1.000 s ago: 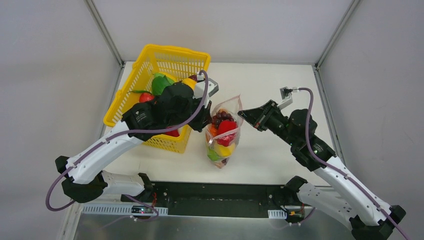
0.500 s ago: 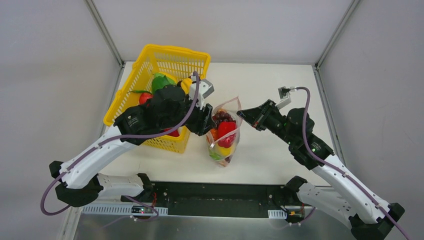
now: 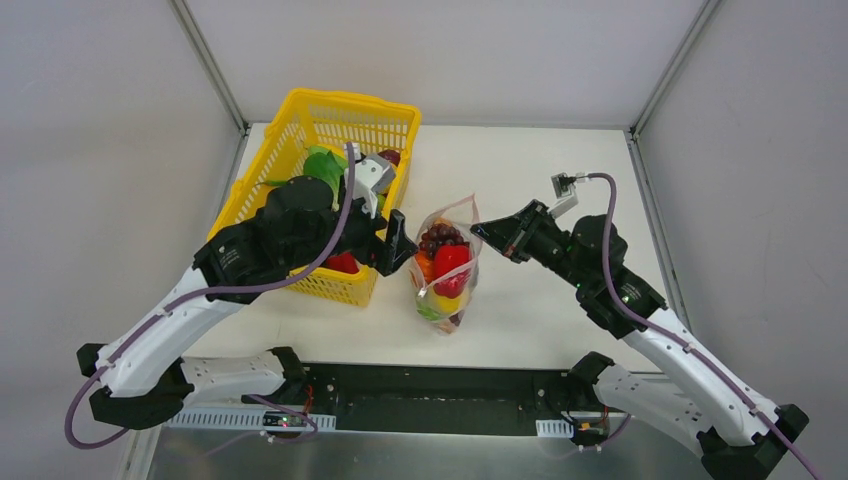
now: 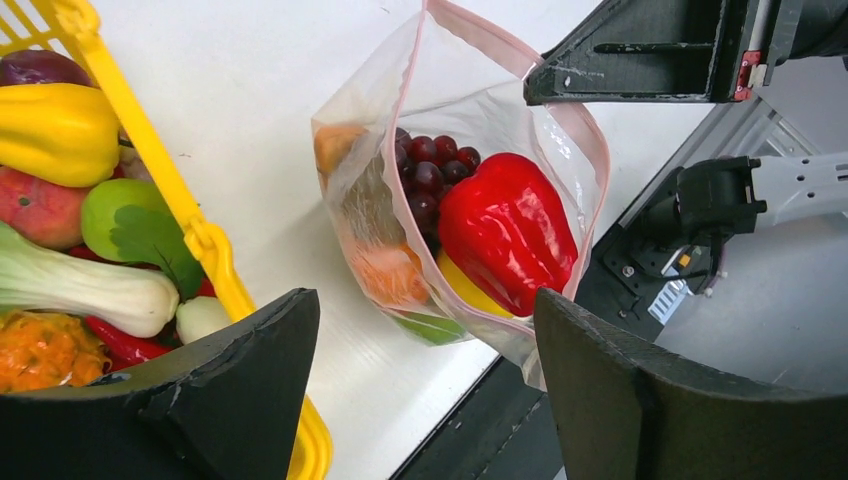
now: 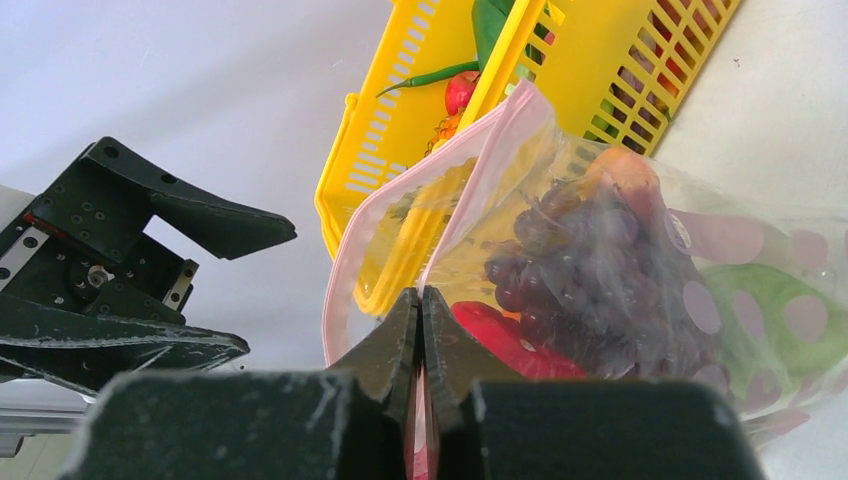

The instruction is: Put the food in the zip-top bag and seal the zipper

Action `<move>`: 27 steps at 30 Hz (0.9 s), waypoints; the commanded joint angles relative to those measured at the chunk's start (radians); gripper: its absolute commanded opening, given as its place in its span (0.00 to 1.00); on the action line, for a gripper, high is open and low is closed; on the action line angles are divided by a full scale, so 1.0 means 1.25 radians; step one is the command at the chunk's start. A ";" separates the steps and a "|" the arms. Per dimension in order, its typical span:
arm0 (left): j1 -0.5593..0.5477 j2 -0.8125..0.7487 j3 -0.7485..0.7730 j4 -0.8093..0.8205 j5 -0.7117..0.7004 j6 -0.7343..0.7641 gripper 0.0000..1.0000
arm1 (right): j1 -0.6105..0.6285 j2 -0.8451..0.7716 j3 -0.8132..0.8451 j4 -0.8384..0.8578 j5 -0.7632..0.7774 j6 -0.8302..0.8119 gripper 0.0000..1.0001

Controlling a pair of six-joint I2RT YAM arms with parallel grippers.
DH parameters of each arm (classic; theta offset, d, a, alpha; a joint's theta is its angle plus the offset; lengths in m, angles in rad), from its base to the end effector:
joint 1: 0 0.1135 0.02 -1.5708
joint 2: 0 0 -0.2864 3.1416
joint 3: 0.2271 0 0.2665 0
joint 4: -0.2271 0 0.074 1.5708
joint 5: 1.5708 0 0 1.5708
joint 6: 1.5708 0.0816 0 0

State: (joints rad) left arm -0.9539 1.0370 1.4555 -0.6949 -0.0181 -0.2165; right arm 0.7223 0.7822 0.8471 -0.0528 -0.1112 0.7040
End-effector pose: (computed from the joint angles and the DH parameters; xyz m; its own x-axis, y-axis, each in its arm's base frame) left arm 0.1382 -0.1923 0.4779 -0.3272 0.0901 -0.9406 0.7528 0.6266 -0.2018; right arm 0.1644 0.1570 0.3940 -0.4722 0.4413 -0.7631 -0.5702 0.5073 0.6462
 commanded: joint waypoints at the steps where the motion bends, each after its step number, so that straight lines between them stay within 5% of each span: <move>1: 0.013 -0.031 -0.008 0.010 -0.027 0.011 0.80 | 0.002 0.003 0.045 0.047 -0.030 -0.015 0.02; 5: 0.049 -0.028 -0.001 0.009 0.007 0.017 0.85 | 0.002 0.011 0.045 0.052 -0.076 -0.030 0.02; 10: 0.149 0.042 0.050 0.001 0.186 0.042 0.87 | 0.001 0.019 0.052 0.046 -0.142 -0.065 0.02; 16: 0.154 0.190 0.184 -0.056 0.349 0.120 0.86 | 0.002 0.025 0.058 0.046 -0.174 -0.077 0.02; 27: 0.153 0.409 0.411 -0.250 0.277 0.265 0.81 | 0.002 0.039 0.069 0.033 -0.228 -0.093 0.02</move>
State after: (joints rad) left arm -0.7647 1.4754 1.8400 -0.8780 0.3305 -0.0071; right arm 0.7223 0.8330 0.8814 -0.0566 -0.3424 0.6079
